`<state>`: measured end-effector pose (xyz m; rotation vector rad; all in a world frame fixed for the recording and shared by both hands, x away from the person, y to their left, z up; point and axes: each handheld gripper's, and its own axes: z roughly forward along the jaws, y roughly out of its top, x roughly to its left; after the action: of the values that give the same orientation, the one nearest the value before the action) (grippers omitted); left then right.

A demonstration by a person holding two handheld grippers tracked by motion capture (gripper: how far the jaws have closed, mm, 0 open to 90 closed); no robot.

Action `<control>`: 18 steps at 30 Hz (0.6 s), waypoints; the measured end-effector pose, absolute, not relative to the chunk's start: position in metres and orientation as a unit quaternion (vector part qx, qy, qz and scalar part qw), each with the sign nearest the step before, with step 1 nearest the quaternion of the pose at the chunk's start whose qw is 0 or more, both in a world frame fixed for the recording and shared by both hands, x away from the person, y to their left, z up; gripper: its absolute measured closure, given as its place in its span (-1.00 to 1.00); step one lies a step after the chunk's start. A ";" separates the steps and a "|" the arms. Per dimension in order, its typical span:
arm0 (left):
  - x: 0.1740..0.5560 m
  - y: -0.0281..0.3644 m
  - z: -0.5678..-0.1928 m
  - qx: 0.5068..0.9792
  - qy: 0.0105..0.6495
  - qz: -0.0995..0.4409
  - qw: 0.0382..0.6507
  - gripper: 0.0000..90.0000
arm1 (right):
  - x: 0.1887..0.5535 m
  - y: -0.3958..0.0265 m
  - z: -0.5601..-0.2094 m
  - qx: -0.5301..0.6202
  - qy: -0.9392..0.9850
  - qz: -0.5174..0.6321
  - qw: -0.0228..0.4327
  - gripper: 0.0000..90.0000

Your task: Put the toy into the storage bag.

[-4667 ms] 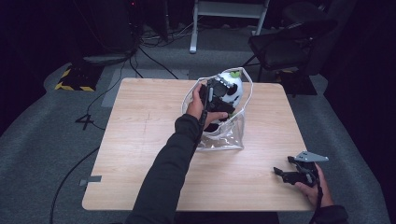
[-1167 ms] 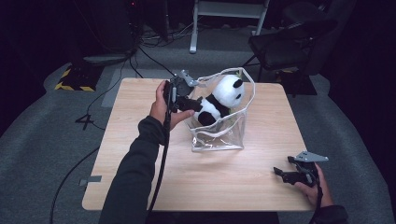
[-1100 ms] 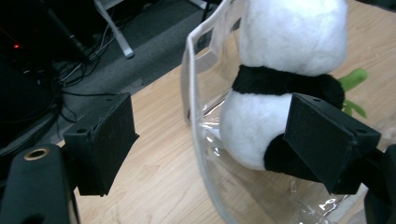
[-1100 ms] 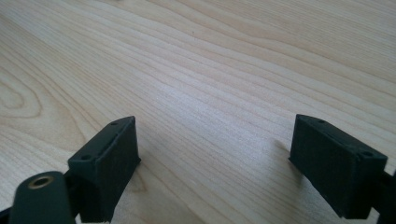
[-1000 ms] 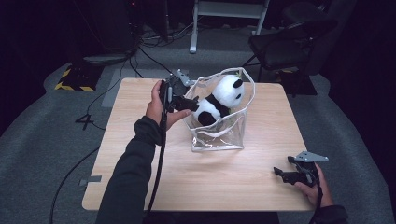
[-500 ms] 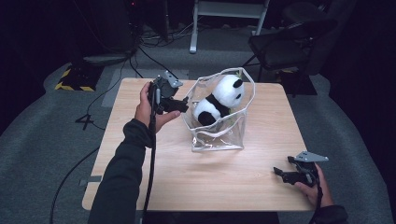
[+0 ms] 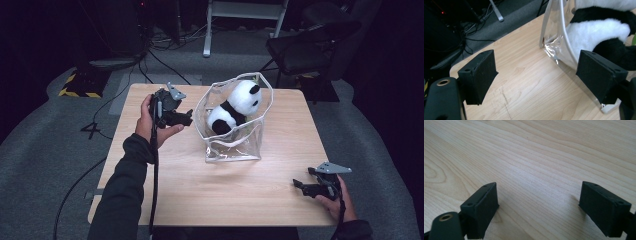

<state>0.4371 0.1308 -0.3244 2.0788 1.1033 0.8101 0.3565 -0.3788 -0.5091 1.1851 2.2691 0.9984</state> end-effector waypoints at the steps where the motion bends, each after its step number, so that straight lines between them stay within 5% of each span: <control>1: 0.437 0.132 -0.326 0.790 0.422 0.309 0.320 -0.63 | 0.356 -0.379 -0.509 0.423 0.810 0.356 0.196 -0.66; 18: 0.433 0.143 -0.355 0.802 0.428 0.290 0.300 -0.63 | 0.356 -0.379 -0.509 0.423 0.810 0.356 0.196 -0.66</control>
<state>0.4335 0.1431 -0.3549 2.1281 1.1371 0.7694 0.3564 -0.3788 -0.5091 1.1860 2.2689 0.9971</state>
